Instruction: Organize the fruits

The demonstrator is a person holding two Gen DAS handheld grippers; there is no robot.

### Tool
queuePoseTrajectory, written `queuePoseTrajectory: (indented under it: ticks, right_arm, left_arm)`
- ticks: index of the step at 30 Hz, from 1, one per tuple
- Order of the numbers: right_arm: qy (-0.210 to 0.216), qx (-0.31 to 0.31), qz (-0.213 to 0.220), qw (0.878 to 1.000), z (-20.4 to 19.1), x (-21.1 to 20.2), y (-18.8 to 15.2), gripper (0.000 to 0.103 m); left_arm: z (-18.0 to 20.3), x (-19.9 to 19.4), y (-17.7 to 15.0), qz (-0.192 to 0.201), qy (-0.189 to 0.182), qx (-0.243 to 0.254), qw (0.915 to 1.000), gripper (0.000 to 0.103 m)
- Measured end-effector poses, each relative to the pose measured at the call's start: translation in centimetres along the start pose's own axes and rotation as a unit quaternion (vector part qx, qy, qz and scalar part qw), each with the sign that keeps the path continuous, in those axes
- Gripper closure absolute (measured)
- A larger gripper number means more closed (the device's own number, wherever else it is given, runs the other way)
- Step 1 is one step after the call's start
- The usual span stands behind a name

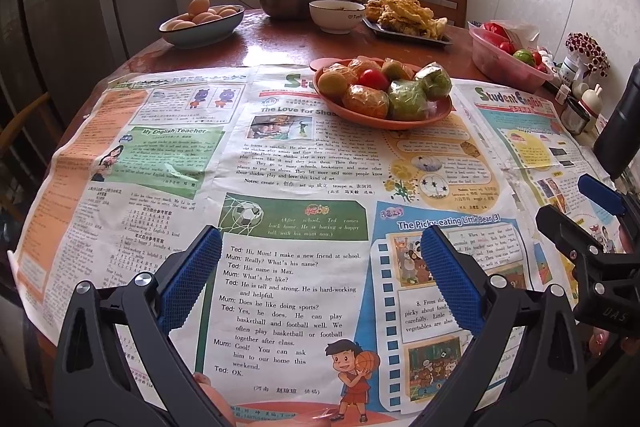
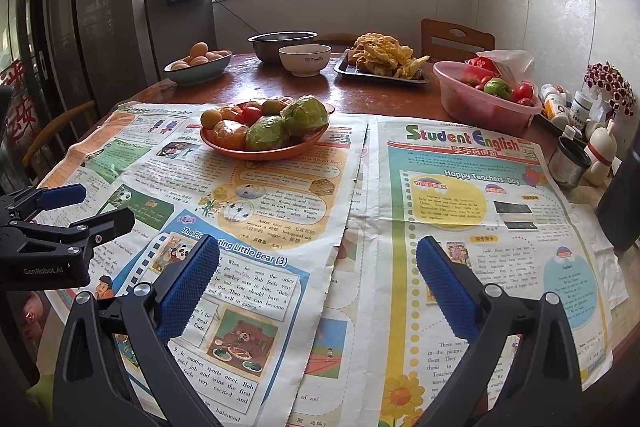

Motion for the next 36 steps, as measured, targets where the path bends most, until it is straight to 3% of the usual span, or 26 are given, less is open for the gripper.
queuePoseTrajectory:
  ticks: [17,21,27,36]
  right_arm:
    - [0.0,-0.002,-0.004,1.0,0.0,0.0,-0.1,0.004]
    - [-0.001,-0.002,-0.004,1.0,0.1,0.1,-0.1,0.004]
    - [-0.002,0.001,-0.006,1.0,0.4,0.4,0.0,0.004]
    - [-0.037,0.013,-0.041,0.998,4.3,4.2,2.3,0.004]
  left_arm:
    - [-0.2,0.2,-0.1,-0.008,0.021,0.01,0.9997,0.009]
    - [0.4,0.3,-0.1,-0.012,-0.016,-0.003,0.9998,0.009]
    - [0.1,0.0,1.1,0.014,-0.031,-0.021,0.9992,0.009]
    - [-6.4,4.3,5.5,-0.024,0.045,-0.03,0.9982,0.009]
Point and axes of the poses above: each gripper's, at about its wrist camera, not at the fingertips, and x roughly the way its jaws point, z to its right, y to its top, the point moved 9 cm from there along x, roughly the way its jaws point, and after that the axes turned 6 degrees about -y, right-handed, at the moved point
